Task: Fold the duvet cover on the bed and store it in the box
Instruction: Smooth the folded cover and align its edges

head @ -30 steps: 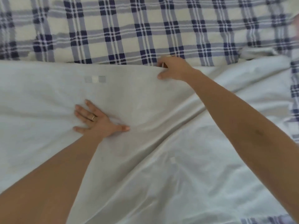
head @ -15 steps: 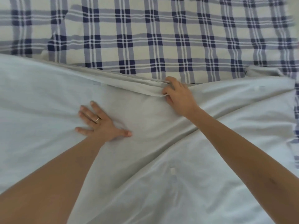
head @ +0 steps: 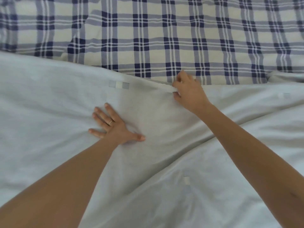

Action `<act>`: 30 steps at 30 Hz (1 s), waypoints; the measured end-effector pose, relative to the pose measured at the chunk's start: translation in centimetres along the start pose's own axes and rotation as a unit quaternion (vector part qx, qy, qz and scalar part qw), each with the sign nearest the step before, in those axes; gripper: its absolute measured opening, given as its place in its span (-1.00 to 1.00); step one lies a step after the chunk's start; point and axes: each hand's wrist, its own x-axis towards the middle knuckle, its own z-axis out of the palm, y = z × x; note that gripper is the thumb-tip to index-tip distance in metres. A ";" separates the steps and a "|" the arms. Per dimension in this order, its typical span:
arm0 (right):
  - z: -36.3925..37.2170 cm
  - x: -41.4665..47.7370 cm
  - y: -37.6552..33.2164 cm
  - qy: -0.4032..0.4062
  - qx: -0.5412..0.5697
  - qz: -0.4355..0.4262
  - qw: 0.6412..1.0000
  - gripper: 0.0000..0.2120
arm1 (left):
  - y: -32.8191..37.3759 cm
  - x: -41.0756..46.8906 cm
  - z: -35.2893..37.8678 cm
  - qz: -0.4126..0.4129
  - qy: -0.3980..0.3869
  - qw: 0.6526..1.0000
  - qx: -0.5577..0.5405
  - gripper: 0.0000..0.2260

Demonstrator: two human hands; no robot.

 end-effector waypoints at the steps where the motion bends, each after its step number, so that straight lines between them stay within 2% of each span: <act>1: 0.0 -0.7 -0.7 0.021 -0.001 -0.039 0.999 -0.80 | -0.2 0.0 0.2 -0.001 0.004 1.000 -0.005 0.52; 3: -0.5 -2.0 -1.1 -0.004 0.029 -0.075 0.997 -0.83 | -0.3 -0.1 0.5 0.000 0.007 1.000 -0.014 0.51; 7: -2.4 -4.2 -0.6 -0.100 0.098 0.020 0.990 -0.80 | 0.3 -0.6 1.1 0.019 0.014 0.998 -0.058 0.42; 9: -3.6 -4.6 -1.4 -0.115 0.090 0.026 0.989 -0.76 | 0.3 -1.4 0.9 0.020 0.080 0.985 -0.152 0.24; 11: -4.5 -4.8 -2.5 -0.131 0.083 0.022 0.988 -0.74 | -0.6 -1.8 -0.1 0.031 0.230 0.945 -0.231 -0.03; 12: -4.8 -4.9 -2.7 -0.134 0.085 0.029 0.987 -0.74 | -1.0 -1.7 -1.2 0.054 0.296 0.927 -0.225 -0.15; 13: -5.0 -5.0 -2.7 -0.131 0.091 0.040 0.986 -0.74 | -1.5 -1.1 -2.5 0.089 0.348 0.918 -0.171 -0.23; 15: -5.1 -5.6 -2.8 -0.114 0.111 0.057 0.986 -0.75 | -3.2 0.5 -5.6 0.170 0.392 0.904 0.005 -0.40; 17: -4.7 -6.1 -2.7 -0.088 0.133 0.074 0.984 -0.77 | -4.7 2.3 -8.7 0.235 0.362 0.893 0.127 -0.68; 19: -4.2 -6.5 -2.8 -0.067 0.143 0.079 0.984 -0.81 | -6.2 3.3 -11.1 0.268 0.348 0.885 0.157 -0.85; 22: -4.3 -6.7 -3.1 -0.084 0.195 0.100 0.972 -0.86 | -8.6 2.8 -13.7 0.309 0.289 0.890 0.167 -0.83; 24: -4.9 -6.4 -2.7 -0.150 0.303 0.140 0.931 -0.77 | -9.4 2.3 -15.1 0.328 0.207 0.904 0.179 -0.74; 26: -5.5 -6.0 -1.7 -0.212 0.355 0.183 0.892 -0.80 | -9.1 2.2 -16.5 0.339 0.161 0.911 0.174 -0.69; 28: -5.3 -4.9 -0.4 -0.225 0.300 0.189 0.908 -0.80 | -8.1 3.2 -17.3 0.341 0.182 0.908 0.162 -0.70; 30: -4.3 -3.7 0.7 -0.202 0.218 0.201 0.933 -0.78 | -6.7 5.1 -17.1 0.314 0.207 0.913 0.159 -0.76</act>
